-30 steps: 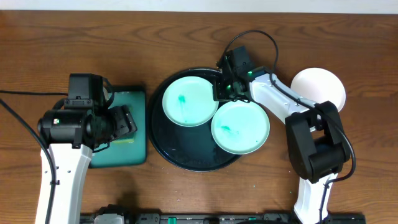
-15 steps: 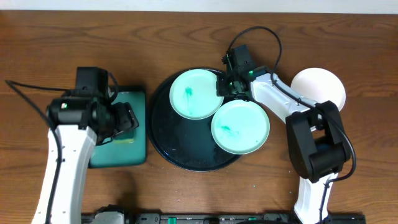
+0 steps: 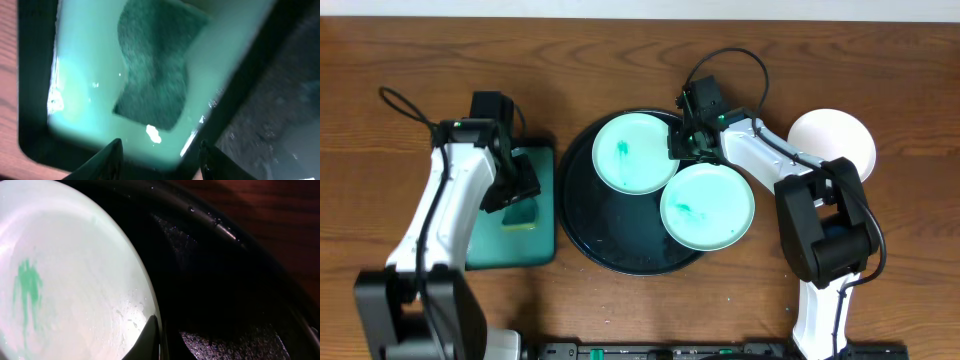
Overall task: Clean dirty plates on tray and stack at the side
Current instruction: 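Grasp the green sponge from the soapy tray with the left gripper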
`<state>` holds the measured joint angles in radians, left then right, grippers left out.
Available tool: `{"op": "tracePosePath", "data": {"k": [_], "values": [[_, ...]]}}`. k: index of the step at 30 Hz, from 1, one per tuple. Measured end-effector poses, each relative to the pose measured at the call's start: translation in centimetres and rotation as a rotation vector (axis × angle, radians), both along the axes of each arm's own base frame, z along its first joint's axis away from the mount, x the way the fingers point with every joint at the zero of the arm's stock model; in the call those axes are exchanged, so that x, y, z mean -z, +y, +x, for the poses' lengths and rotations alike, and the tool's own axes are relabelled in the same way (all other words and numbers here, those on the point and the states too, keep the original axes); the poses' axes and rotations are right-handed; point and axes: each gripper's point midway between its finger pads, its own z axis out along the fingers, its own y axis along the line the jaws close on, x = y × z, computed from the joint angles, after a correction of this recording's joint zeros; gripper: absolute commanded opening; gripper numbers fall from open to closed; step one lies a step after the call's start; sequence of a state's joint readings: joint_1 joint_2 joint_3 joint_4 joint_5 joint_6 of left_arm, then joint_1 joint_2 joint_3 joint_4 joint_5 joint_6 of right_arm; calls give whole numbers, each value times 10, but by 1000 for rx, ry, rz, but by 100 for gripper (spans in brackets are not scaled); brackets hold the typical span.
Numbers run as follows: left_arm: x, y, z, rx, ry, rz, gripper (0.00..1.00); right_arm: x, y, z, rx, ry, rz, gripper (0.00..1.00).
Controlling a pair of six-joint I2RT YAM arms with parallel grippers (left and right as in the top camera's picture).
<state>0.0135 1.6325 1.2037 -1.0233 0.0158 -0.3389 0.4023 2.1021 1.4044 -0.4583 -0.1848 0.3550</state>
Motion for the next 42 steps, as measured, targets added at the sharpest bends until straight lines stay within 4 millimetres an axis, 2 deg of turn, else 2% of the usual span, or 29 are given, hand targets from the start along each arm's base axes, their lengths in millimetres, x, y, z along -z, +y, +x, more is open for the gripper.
{"op": "tracePosePath", "data": {"k": [7, 11, 13, 16, 17, 27, 30, 32, 37, 42], "values": [[33, 21, 13, -49, 39, 10, 46, 0, 0, -1, -4, 6, -3, 1], [52, 19, 16, -25, 72, -12, 46, 0, -1, -2, -4, 9, -4, 1], [62, 17, 14, -15, 103, -27, 43, 0, -1, -2, -4, 10, -4, 1], [73, 15, 13, -7, 130, -40, 24, 1, -1, -3, -4, 14, -5, 1], [75, 15, 13, -3, 133, -42, 8, 1, -1, -3, -4, 15, -6, 1], [74, 11, 17, 3, 114, -65, 7, 1, -2, -7, -4, 33, -13, 1], [62, 10, 21, 4, 70, -68, 7, 1, -3, -8, -5, 38, -13, 1], [43, 9, 27, 9, 2, -66, 7, 1, -3, -8, -5, 40, -14, 1], [-29, 9, 40, 30, -249, -28, 7, 1, -4, -11, -9, 52, -21, 1], [-87, 8, 41, 73, -443, 55, 7, 1, -4, -11, -11, 56, -24, 1]]}}
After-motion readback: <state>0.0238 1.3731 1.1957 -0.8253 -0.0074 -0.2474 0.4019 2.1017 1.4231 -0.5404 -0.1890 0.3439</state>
